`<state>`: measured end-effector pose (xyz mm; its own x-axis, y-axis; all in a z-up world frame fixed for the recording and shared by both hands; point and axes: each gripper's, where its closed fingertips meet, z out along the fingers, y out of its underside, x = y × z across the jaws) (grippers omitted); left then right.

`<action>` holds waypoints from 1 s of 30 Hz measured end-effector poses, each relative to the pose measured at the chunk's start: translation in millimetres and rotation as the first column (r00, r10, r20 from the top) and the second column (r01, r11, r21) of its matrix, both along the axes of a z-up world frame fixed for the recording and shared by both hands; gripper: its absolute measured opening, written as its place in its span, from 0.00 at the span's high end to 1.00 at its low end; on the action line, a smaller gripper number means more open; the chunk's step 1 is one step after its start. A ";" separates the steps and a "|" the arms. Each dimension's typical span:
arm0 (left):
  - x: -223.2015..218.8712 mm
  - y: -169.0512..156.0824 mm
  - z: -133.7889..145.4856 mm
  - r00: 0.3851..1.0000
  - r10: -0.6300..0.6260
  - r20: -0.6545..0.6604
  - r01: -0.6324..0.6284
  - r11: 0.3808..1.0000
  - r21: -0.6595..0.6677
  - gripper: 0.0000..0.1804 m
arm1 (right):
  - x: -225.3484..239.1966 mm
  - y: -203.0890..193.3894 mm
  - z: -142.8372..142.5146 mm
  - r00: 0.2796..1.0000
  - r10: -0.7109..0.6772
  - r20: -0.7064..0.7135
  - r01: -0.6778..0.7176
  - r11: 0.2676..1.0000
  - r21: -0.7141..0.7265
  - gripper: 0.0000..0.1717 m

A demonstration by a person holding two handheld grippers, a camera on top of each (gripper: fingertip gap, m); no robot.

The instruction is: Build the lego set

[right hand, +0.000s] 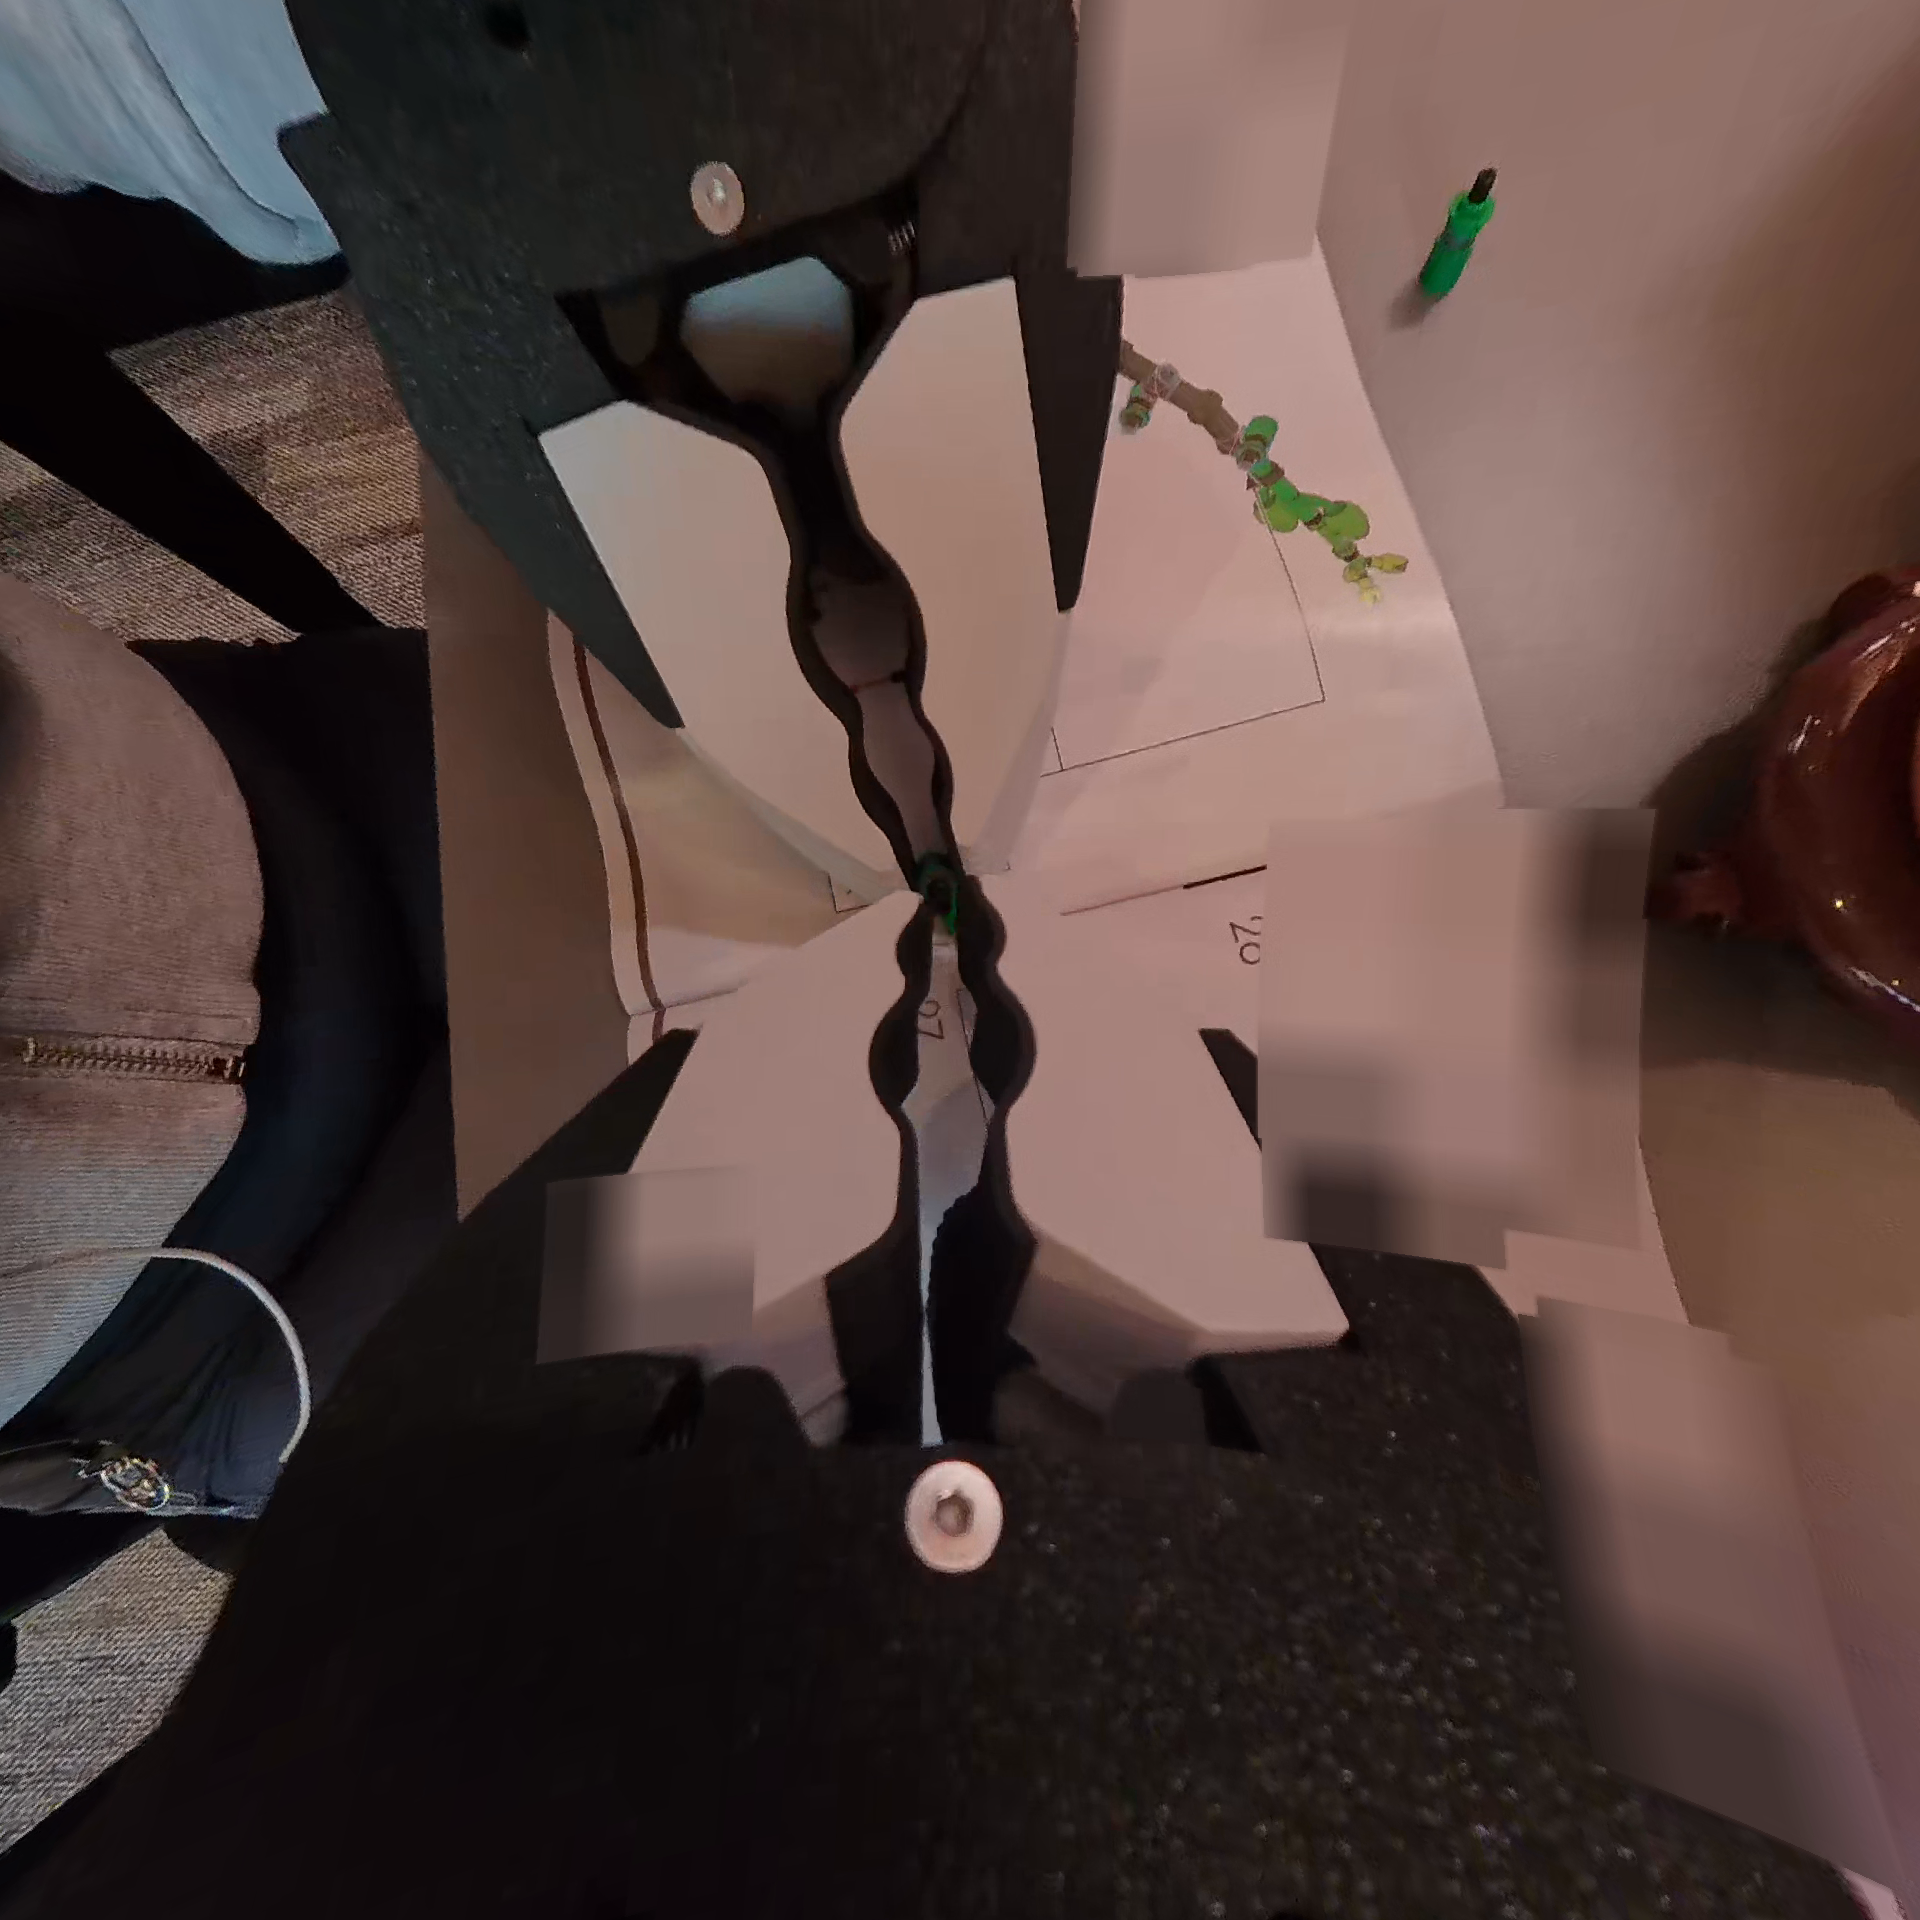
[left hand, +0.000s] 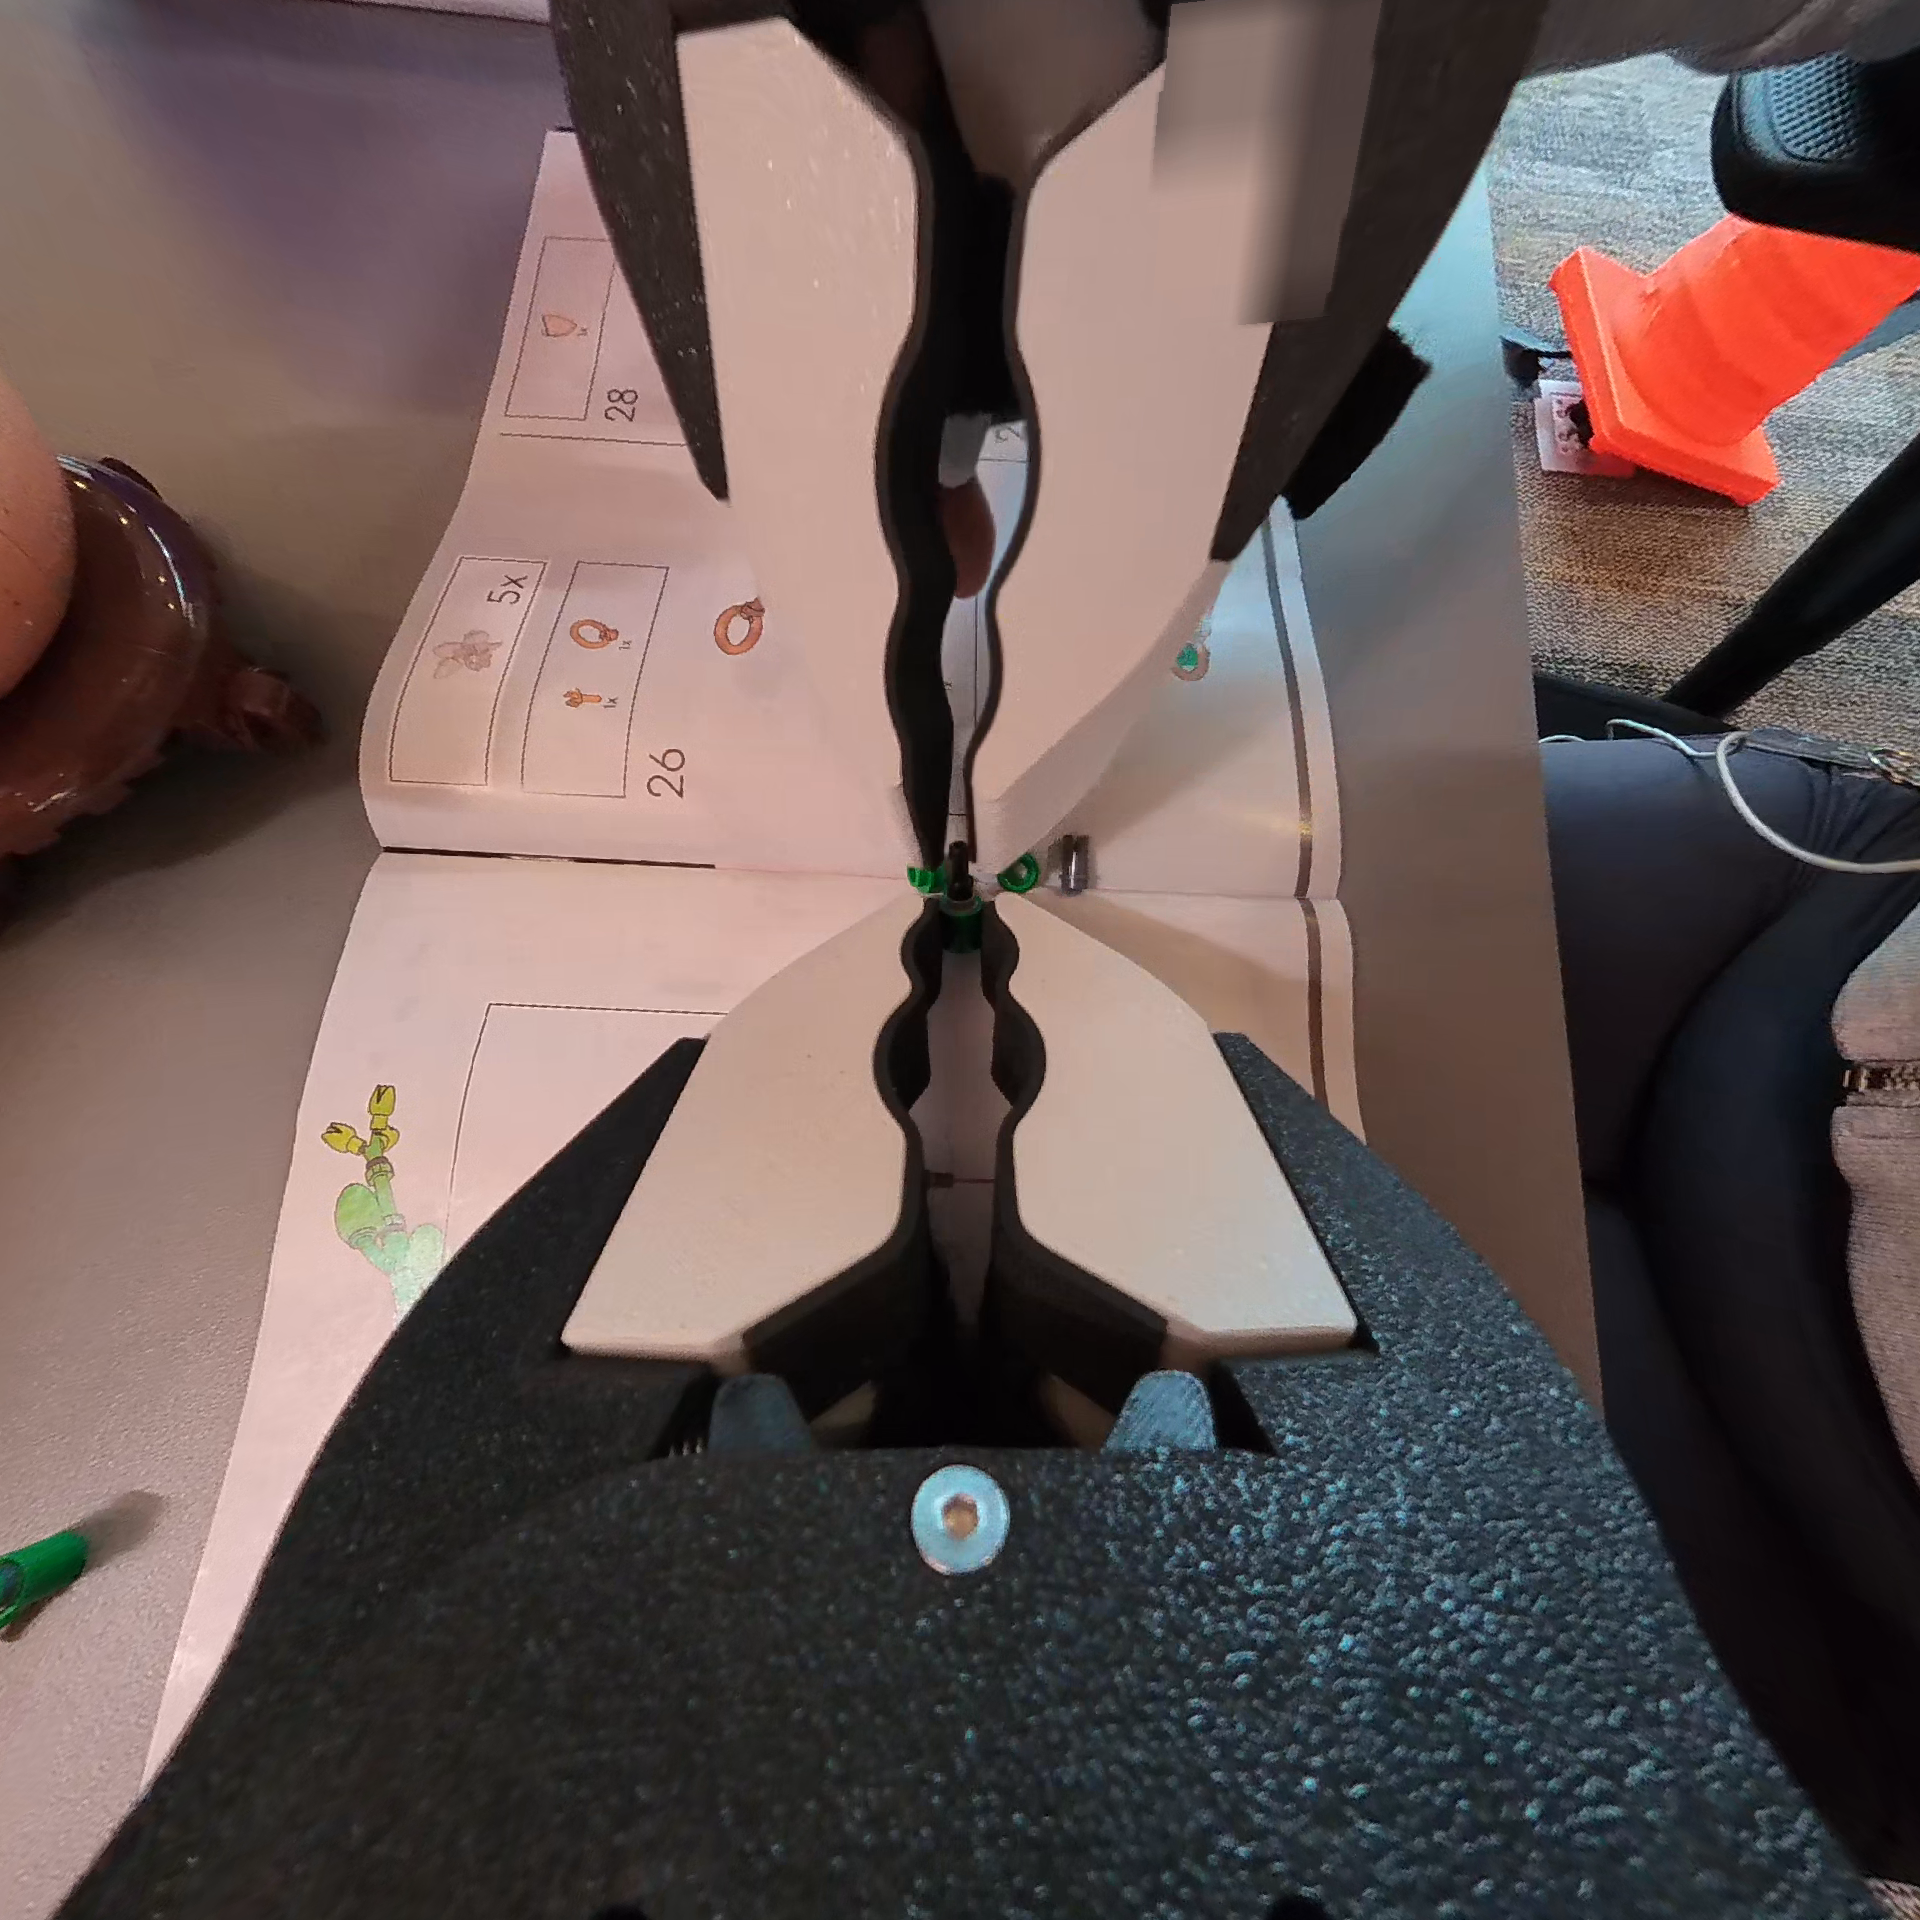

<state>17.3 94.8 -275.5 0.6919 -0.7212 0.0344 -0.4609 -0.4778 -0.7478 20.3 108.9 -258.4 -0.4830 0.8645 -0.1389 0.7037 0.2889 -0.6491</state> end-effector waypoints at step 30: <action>-4.0 -4.6 2.1 1.000 0.001 0.007 -0.002 1.000 0.011 0.92 | -4.5 -8.9 3.8 1.000 0.010 -0.028 -0.014 0.992 -0.125 0.99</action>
